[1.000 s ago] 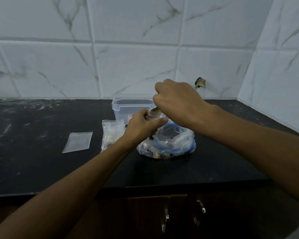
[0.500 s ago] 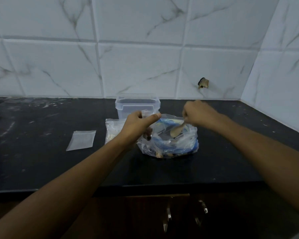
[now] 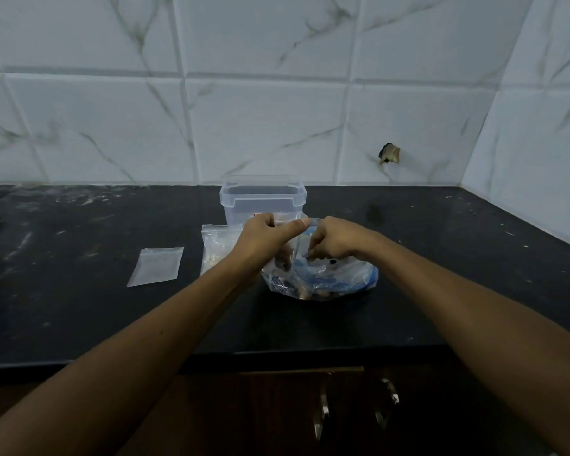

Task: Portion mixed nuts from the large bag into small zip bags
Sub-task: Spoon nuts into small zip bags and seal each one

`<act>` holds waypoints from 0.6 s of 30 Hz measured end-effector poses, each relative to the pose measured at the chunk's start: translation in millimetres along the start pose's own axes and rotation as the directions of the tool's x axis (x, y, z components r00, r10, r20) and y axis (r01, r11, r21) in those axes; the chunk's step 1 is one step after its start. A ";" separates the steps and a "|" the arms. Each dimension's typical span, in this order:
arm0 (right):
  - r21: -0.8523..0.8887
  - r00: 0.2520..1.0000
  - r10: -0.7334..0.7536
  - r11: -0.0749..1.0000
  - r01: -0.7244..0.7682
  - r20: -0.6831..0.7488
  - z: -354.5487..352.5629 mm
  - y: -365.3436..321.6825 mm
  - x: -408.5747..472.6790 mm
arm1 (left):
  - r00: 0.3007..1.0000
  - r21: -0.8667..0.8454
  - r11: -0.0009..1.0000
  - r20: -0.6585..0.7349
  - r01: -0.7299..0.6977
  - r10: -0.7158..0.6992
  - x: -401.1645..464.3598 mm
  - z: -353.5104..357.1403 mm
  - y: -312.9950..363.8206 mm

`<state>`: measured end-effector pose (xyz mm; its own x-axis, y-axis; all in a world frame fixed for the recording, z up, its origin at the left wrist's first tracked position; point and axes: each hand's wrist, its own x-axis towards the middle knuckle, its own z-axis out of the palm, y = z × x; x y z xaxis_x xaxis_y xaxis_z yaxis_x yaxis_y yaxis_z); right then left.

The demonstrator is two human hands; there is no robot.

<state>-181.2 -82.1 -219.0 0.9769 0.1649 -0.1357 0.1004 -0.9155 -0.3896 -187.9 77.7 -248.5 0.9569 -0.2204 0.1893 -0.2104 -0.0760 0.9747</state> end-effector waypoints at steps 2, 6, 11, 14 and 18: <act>0.050 0.999 0.043 0.998 -0.043 0.006 -6.3 5.7 -0.2 | 1.000 0.016 1.000 -0.009 0.004 -0.004 -0.5 -2.9 -0.5; 0.192 0.988 0.154 0.969 -0.155 0.020 -24.9 17.0 -4.0 | 1.000 0.029 1.000 -0.007 0.011 -0.011 -1.6 -7.4 1.0; 0.401 0.970 0.243 0.886 -0.232 0.025 -49.1 31.5 -13.0 | 1.000 0.060 0.998 -0.029 0.012 -0.010 -1.0 -7.3 0.1; 0.447 0.964 0.266 0.859 -0.249 0.025 -62.7 38.3 -16.9 | 0.998 0.093 0.996 -0.068 -0.001 0.007 -3.6 -5.1 3.6; 0.482 0.967 0.255 0.849 -0.214 -0.020 -81.0 39.2 -20.2 | 0.993 0.172 0.984 -0.099 -0.045 0.063 -6.0 1.5 9.7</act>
<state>-181.7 -151.0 -157.8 0.9739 -0.0812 -0.2118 -0.2143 -0.6359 -0.7414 -195.9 76.8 -240.3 0.9569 -0.1273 0.2611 -0.2847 -0.2321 0.9301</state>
